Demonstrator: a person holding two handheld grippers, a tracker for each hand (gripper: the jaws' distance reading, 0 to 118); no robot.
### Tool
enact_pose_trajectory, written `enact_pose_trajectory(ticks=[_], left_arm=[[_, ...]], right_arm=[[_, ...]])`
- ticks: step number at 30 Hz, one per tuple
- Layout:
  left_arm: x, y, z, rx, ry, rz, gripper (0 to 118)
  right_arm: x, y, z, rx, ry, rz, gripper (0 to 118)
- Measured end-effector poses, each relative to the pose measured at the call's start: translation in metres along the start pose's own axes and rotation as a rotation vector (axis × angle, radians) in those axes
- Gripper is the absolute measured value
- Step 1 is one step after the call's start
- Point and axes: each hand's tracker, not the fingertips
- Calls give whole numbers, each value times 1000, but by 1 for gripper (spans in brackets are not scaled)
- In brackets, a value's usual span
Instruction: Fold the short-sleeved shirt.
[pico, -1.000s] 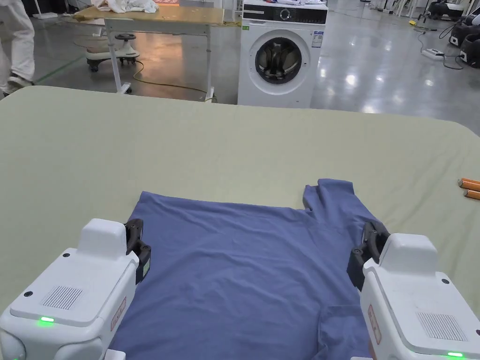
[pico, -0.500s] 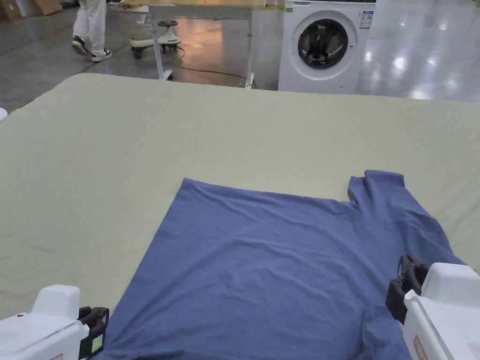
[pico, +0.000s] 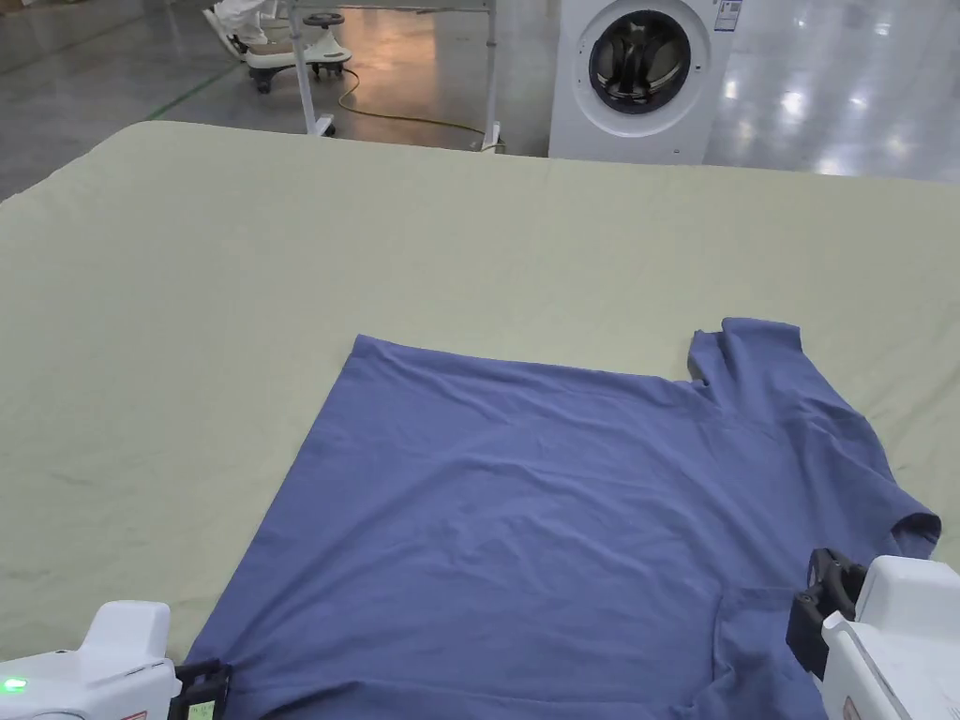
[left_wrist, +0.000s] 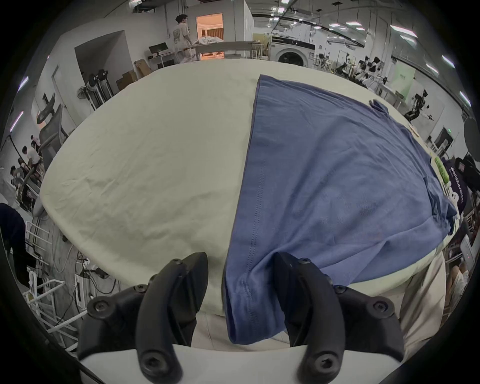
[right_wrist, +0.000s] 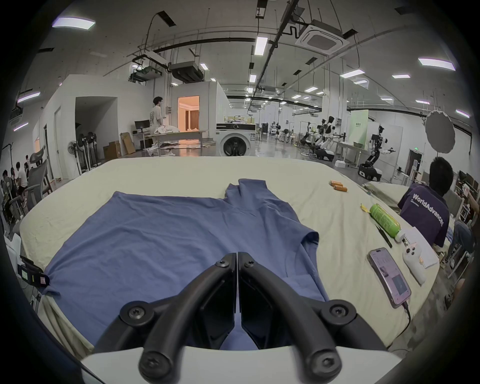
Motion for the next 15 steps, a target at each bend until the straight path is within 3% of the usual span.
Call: enact_pose_trajectory(ticks=[5,11,12,14,15], left_arm=[[-1,3,4,6,-44,11,7],[3,2,5,1,-67,-1,2],[1,3,6,2,-73,6,2],[-1,3,9,7,-84,14,2],[-4,3,9,8,-92,15,2]], right_arm=[[26,-9,9,-43,-40,5,0],[72,-25,31,-170,-93,58,4],[80,-29,34,-206,-99,71,11],[96,-41,37,-294,-85,58,39],[103,-48,36,-344,-56,41,47]])
